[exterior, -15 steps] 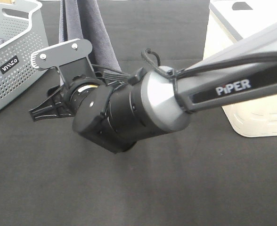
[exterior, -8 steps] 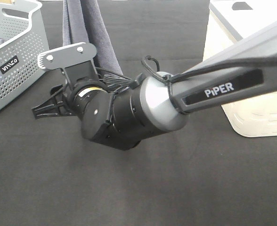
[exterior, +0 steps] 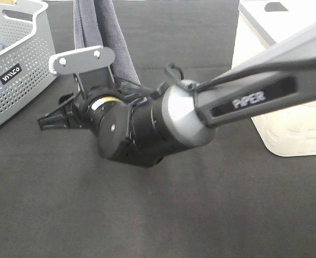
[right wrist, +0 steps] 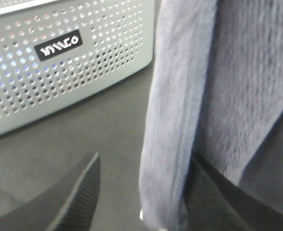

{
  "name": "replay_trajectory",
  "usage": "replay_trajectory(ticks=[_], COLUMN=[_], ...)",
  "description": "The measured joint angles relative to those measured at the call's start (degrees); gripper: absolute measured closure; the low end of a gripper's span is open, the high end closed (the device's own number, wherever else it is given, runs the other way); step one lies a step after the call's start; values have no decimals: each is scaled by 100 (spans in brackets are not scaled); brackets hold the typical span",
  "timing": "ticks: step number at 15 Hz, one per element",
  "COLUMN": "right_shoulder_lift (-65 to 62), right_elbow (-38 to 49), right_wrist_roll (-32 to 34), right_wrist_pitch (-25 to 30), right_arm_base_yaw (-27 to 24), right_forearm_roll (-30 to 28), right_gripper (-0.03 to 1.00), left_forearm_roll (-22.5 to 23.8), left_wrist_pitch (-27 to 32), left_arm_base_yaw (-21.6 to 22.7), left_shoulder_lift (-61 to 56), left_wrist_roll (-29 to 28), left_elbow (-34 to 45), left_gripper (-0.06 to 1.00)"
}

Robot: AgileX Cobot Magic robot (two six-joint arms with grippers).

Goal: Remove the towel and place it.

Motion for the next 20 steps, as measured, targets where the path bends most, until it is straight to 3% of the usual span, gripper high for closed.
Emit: replay_trajectory(ticks=[4,6,7,8,9,13,15,20], right_shoulder_lift=[281,281,281,281,281,281,275,-504], right_elbow=[0,0,0,0,0,0,0,0], right_wrist_roll=[487,602,636,653,773,1186,1197,871], right_wrist_pitch=[-40,-138,-155,-172,-172,-132,166,2149], right_arm_base_yaw=[0,0,0,0,-17,-126,-126,-132], right_forearm_roll=[-441,-636,-676,-676,-676,-768,-791,-825], right_gripper=[53,63,68,88,95,95,95,95], left_forearm_roll=[0,0,0,-6,-23,-29,-29,-6], left_wrist_pitch=[0,0,0,0,0,-40,-40,-132], left_arm_base_yaw=[0,0,0,0,0,0,0,0], left_shoulder_lift=[0,6,6,46,74,74,74,80], left_wrist_roll=[0,0,0,0,0,0,0,0], left_elbow=[0,0,0,0,0,0,0,0], left_gripper=[94,94,94,94,94,94,94,94])
